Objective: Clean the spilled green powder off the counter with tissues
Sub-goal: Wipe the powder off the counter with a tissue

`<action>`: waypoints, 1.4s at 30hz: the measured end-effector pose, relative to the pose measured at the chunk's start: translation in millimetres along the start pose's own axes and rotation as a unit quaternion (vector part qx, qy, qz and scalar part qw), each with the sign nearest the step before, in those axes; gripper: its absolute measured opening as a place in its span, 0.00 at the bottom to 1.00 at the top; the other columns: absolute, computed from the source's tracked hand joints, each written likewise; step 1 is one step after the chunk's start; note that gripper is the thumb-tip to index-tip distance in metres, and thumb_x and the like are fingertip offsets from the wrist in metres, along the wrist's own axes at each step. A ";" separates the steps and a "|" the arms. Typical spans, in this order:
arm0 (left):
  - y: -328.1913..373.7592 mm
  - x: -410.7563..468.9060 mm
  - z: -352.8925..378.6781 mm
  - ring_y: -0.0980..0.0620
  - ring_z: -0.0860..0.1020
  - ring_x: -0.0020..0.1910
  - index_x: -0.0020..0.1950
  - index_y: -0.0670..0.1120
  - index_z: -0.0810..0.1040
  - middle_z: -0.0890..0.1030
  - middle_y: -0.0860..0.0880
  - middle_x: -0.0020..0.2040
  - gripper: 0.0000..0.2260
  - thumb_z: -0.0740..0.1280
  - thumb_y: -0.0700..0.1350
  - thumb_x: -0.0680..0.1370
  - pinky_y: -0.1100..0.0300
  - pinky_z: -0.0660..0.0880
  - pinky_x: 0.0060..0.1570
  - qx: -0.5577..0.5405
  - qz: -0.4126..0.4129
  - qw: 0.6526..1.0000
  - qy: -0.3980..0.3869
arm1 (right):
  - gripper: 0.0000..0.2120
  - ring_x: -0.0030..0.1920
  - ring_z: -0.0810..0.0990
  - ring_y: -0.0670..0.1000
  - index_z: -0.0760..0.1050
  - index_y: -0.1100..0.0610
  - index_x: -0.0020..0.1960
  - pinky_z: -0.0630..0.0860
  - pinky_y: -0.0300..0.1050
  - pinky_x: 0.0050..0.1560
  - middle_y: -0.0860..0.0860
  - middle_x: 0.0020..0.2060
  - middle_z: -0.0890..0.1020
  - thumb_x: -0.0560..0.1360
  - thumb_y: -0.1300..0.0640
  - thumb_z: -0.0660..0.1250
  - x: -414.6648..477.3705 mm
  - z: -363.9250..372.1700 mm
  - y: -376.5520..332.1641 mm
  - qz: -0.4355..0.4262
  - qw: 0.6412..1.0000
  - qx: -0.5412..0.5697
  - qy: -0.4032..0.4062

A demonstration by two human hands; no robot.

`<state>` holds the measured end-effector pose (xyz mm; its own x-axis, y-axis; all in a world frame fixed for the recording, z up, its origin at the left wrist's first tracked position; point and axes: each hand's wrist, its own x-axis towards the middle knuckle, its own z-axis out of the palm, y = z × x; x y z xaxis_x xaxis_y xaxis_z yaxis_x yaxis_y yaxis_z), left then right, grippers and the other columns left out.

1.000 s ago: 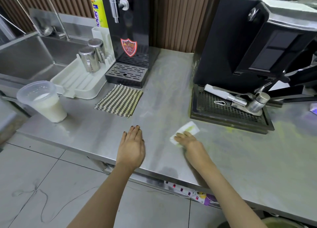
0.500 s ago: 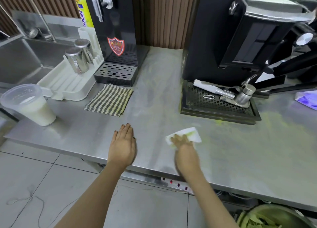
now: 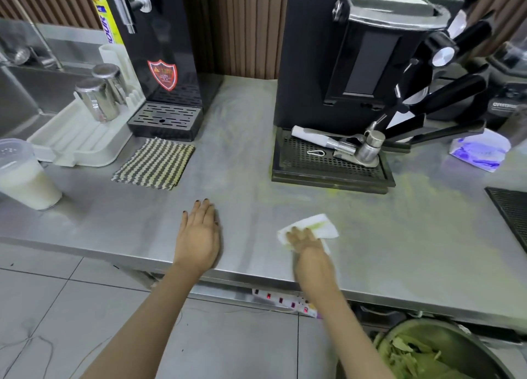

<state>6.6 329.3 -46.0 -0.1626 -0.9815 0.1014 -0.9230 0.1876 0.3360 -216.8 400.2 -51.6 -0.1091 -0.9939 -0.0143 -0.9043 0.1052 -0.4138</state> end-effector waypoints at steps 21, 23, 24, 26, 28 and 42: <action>15.0 -3.6 12.8 0.46 0.57 0.73 0.70 0.39 0.65 0.63 0.43 0.73 0.27 0.44 0.49 0.75 0.50 0.50 0.72 -0.003 -0.013 1.000 -0.007 | 0.22 0.66 0.67 0.62 0.67 0.61 0.67 0.64 0.52 0.63 0.62 0.67 0.68 0.74 0.71 0.55 7.1 -48.0 61.9 0.166 0.981 -0.012 0.103; 14.2 -3.2 12.9 0.46 0.56 0.74 0.70 0.39 0.64 0.62 0.44 0.73 0.27 0.44 0.49 0.75 0.52 0.49 0.72 -0.003 -0.016 1.000 -0.008 | 0.16 0.64 0.69 0.60 0.69 0.60 0.65 0.66 0.49 0.60 0.61 0.64 0.71 0.78 0.64 0.55 16.3 -30.4 17.0 0.070 0.995 0.012 0.068; 13.9 -3.4 12.9 0.46 0.56 0.74 0.70 0.39 0.64 0.62 0.44 0.73 0.27 0.44 0.49 0.75 0.52 0.49 0.72 -0.008 -0.020 1.000 -0.006 | 0.16 0.65 0.69 0.59 0.69 0.60 0.66 0.66 0.48 0.62 0.60 0.65 0.71 0.79 0.63 0.54 23.4 -17.9 -9.4 0.003 0.999 0.028 0.037; 14.4 -3.8 13.1 0.46 0.56 0.74 0.70 0.38 0.64 0.62 0.43 0.73 0.27 0.44 0.48 0.75 0.52 0.49 0.72 -0.020 -0.030 0.999 0.003 | 0.21 0.70 0.63 0.56 0.67 0.59 0.68 0.61 0.48 0.68 0.56 0.70 0.66 0.76 0.68 0.53 39.8 10.7 -58.1 -0.103 0.993 0.051 -0.030; 15.1 -3.8 12.9 0.45 0.57 0.73 0.70 0.37 0.63 0.63 0.42 0.73 0.27 0.45 0.47 0.75 0.52 0.50 0.72 -0.035 -0.041 0.998 0.014 | 0.23 0.73 0.57 0.54 0.65 0.57 0.69 0.54 0.48 0.71 0.52 0.72 0.63 0.75 0.69 0.52 56.8 27.7 -90.6 -0.137 0.987 0.054 -0.057; 14.1 -3.2 16.6 0.43 0.62 0.71 0.68 0.36 0.67 0.67 0.40 0.70 0.26 0.45 0.47 0.76 0.50 0.54 0.71 -0.002 -0.053 0.998 0.023 | 0.14 0.62 0.70 0.60 0.70 0.64 0.60 0.66 0.45 0.55 0.61 0.57 0.74 0.75 0.68 0.55 84.7 -33.1 -31.4 0.070 0.988 0.037 0.133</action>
<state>-11.7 334.4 -57.1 -0.0485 -0.9929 0.1085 -0.9326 0.0839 0.3510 -211.3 313.8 -9.7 -0.3435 -0.9255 0.1594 -0.8410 0.2276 -0.4908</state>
